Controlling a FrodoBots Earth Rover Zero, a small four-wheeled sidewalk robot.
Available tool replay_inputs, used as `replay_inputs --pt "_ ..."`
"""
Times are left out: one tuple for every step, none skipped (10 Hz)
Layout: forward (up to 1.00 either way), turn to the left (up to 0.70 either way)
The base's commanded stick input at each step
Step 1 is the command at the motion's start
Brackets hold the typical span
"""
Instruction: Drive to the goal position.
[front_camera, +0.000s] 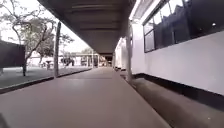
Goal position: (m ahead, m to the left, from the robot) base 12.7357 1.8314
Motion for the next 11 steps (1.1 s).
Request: replay_inputs --pt "0.7 0.0" --pt "0.7 0.0" --pt "0.7 0.0" --pt "0.7 0.0" --pt "0.7 0.0" --pt "0.7 0.0" --pt "0.7 0.0" --pt "0.7 0.0" --pt "0.7 0.0" --pt "0.7 0.0" --pt "0.7 0.0"
